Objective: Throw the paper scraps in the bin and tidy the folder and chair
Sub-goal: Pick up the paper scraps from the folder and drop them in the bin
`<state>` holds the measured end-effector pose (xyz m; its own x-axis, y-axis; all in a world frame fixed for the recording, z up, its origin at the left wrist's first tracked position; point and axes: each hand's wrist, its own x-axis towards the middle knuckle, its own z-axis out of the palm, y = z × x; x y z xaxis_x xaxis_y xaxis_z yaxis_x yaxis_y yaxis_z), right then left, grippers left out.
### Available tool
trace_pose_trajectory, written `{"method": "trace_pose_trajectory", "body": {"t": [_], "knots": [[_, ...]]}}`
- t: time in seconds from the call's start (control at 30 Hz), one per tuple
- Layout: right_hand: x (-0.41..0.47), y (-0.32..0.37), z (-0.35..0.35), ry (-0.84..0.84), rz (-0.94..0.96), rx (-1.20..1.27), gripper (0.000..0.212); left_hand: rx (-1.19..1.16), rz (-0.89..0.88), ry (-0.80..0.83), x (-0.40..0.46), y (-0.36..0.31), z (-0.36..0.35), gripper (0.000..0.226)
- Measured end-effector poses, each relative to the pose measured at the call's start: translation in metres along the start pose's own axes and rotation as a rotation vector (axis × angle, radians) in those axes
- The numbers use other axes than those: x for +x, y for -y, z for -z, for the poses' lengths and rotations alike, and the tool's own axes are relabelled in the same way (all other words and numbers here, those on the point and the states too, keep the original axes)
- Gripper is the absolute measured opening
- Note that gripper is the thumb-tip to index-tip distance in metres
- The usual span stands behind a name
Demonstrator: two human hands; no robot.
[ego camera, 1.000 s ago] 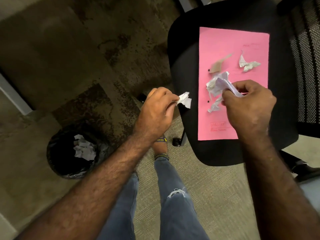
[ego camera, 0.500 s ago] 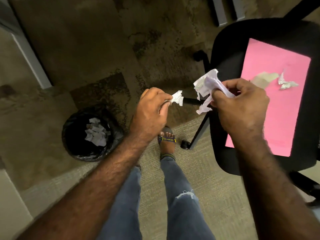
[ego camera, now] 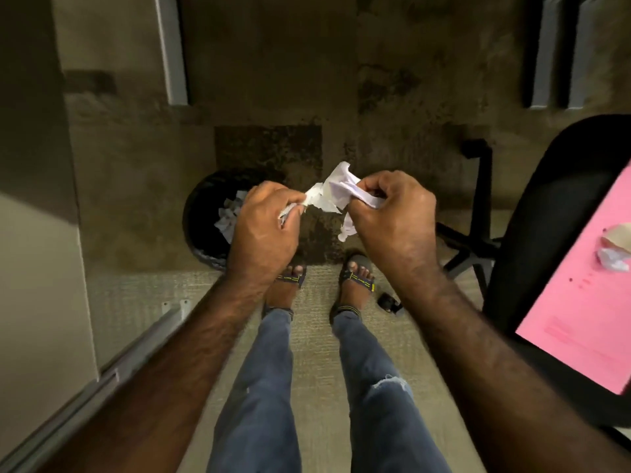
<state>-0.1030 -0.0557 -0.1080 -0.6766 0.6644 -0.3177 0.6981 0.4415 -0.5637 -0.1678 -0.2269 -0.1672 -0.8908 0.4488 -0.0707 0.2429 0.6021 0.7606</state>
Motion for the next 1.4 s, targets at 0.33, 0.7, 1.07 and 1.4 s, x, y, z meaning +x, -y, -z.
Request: {"method": "trace_pose_trajectory", "body": {"t": [0.33,0.7,1.07,1.4], "knots": [[-0.025,0.055,-0.115,0.216,0.169,-0.092,0.013,0.063,0.285,-0.090,-0.038,0.082,0.056,0.014],[-0.031,0.070,-0.184,0.368,0.165,-0.183,0.019,0.087,0.429,-0.140,-0.043,0.119,0.067,0.017],[-0.018,0.054,-0.164,0.402,0.166,-0.059,0.039,0.141,0.429,-0.049,-0.028,0.104,0.050,0.023],[0.016,0.009,-0.092,0.161,0.108,0.071,0.037,0.080,0.257,0.028,0.005,0.047,-0.002,0.018]]}}
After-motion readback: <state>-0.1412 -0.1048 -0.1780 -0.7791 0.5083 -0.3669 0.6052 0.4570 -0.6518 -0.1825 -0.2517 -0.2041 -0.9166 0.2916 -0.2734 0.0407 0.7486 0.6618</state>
